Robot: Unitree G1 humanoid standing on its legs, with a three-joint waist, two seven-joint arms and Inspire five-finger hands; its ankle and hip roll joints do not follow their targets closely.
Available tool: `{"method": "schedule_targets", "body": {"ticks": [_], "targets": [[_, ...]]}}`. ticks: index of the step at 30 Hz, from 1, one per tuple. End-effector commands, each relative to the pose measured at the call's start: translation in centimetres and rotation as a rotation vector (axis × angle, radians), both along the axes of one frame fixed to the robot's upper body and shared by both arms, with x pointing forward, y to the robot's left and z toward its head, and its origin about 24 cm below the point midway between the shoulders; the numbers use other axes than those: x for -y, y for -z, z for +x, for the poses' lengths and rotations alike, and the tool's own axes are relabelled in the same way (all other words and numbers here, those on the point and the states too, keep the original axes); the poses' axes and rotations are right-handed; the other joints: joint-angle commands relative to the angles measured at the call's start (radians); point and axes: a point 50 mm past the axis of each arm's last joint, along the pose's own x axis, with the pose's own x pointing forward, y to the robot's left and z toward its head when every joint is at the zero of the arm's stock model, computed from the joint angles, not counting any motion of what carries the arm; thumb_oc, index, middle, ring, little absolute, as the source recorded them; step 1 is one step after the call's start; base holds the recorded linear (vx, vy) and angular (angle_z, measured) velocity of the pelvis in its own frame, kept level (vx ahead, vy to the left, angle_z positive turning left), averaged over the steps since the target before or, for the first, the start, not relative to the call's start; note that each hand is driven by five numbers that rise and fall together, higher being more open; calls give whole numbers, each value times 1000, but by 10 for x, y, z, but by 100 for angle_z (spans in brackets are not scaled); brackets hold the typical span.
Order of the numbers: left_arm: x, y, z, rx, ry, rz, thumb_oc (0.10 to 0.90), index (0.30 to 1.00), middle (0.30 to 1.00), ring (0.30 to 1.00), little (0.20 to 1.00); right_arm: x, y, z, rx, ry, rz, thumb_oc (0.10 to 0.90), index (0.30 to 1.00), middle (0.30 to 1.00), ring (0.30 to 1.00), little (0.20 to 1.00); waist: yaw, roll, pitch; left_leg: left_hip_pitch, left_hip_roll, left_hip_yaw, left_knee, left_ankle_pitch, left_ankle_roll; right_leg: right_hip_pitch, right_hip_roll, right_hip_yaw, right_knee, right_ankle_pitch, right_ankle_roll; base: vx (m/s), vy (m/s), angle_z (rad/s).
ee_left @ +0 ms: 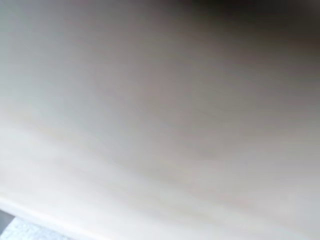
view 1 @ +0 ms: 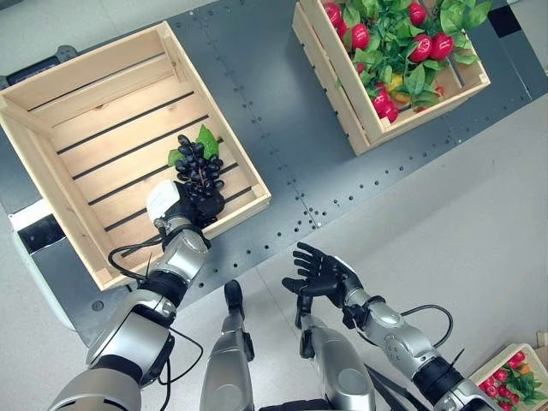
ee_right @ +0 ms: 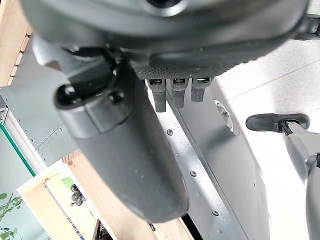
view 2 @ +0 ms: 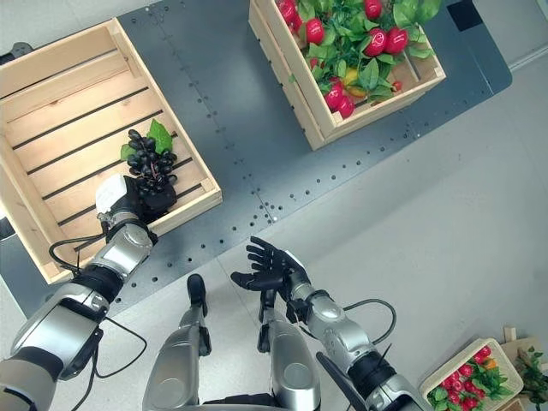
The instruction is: Pick up the fruits from the basket on one side to the basket on the other side
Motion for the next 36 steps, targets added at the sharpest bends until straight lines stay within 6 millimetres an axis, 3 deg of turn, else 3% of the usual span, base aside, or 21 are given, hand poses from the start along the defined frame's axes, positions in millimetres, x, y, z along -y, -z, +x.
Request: {"method": "schedule_targets", "body": {"ticks": [1, 19, 24, 36], "targets": [[31, 20, -1, -43, 85, -107, 400, 300, 300, 300, 300, -3, -29, 3, 146, -10, 73, 800, 900, 900, 900, 900, -6, 36, -2, 24, 0, 13, 64, -89, -66, -35, -7, -9, 18, 40, 11, 0, 0, 0], [58, 83, -43, -225, 166, -221, 400, 300, 300, 300, 300, 1, -8, -18, 81, -5, 80, 800, 900, 900, 900, 900, 21, 51, -83, 123, -10, 5, 3, -101, -54, 57, -1, -35, -17, 26, 12, 10, -18, 3], [53, 75, -49, -85, 152, -205, 400, 300, 300, 300, 300, 4, -6, -25, 80, 5, 88, 800, 900, 900, 900, 900, 29, 59, -117, 158, -10, 0, -26, -98, -53, 90, 2, -43, -34, 23, 10, 29, -24, 2], [14, 62, -84, 112, 121, -181, 400, 300, 300, 300, 300, 31, 1, -41, 67, 83, 87, 800, 900, 900, 900, 900, 62, 108, -244, 216, -8, -49, -68, -92, -65, 188, -13, -97, -82, 28, 5, 43, -16, 8]]}}
